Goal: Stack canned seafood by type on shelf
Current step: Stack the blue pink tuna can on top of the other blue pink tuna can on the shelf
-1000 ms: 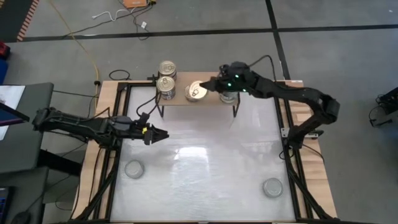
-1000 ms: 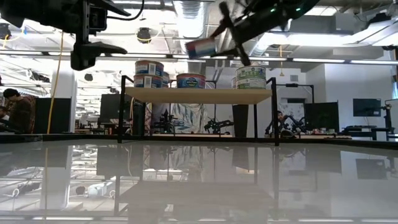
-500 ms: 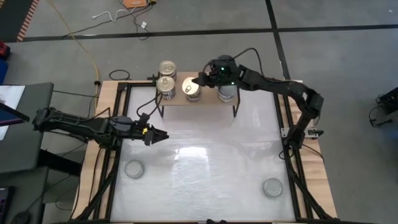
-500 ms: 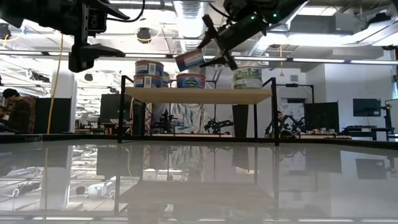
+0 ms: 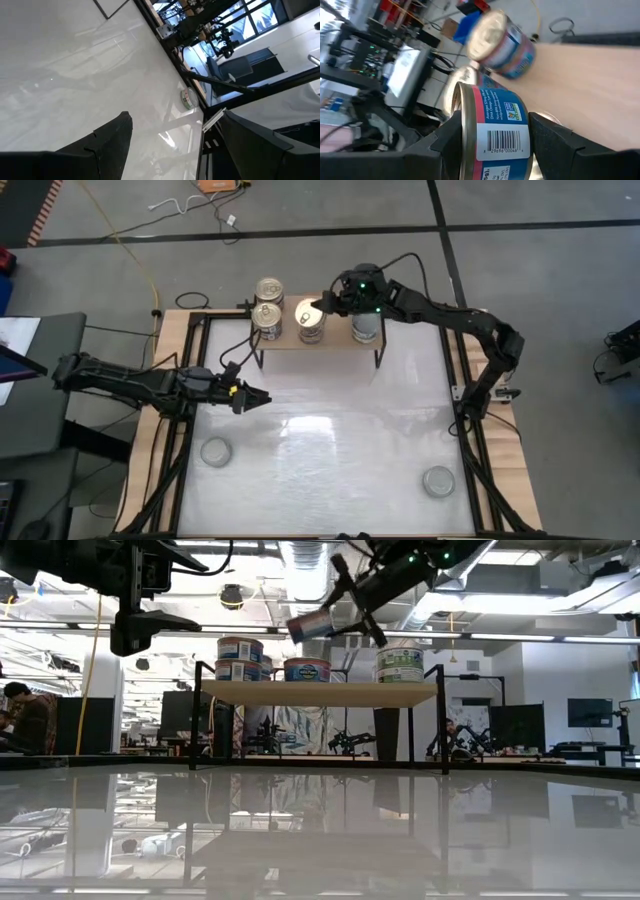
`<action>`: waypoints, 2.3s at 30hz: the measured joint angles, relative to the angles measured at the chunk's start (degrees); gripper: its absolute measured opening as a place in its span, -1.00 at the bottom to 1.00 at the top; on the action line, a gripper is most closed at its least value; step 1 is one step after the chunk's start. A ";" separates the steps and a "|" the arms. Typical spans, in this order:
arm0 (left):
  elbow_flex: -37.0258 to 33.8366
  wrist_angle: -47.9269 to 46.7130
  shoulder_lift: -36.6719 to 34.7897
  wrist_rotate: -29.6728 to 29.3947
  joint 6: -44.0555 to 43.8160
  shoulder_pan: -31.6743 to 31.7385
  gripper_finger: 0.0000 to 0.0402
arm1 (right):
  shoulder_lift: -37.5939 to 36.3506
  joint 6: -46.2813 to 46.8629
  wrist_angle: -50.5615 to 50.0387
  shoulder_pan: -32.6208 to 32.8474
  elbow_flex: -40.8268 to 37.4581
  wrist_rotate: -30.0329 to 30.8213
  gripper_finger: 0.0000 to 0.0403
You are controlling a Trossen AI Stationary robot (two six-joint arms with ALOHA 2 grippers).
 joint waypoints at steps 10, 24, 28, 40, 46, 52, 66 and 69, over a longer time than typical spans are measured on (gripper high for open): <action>0.00 0.03 0.00 -1.00 0.02 0.00 0.45 | 1.26 -4.83 0.58 2.18 2.84 0.14 0.11; 0.00 -0.03 0.01 -1.31 -0.98 -0.02 0.45 | 7.05 -7.02 3.06 2.22 1.96 -3.46 0.10; 0.00 -0.46 0.02 -1.30 -1.34 -0.04 0.45 | 6.89 -7.04 3.56 1.44 1.96 -3.55 0.10; 0.00 -1.36 0.00 -1.29 -2.62 -0.04 0.45 | 6.42 -7.63 2.65 -1.19 2.04 -4.87 0.10; 0.00 -1.37 0.01 -1.29 -2.62 -0.04 0.45 | 6.34 -7.65 5.01 -1.89 2.03 -6.98 0.10; 0.00 -1.40 0.02 -1.27 -2.95 -0.04 0.45 | 5.62 -8.30 4.03 -3.19 2.03 -7.11 0.10; 0.00 -1.38 0.02 -1.27 -3.06 -0.06 0.45 | 5.12 -10.68 0.44 -2.18 2.09 -6.32 0.10; 0.00 -1.37 0.02 -1.27 -3.06 -0.05 0.45 | 5.15 -10.67 -0.06 -1.68 2.09 -6.32 0.10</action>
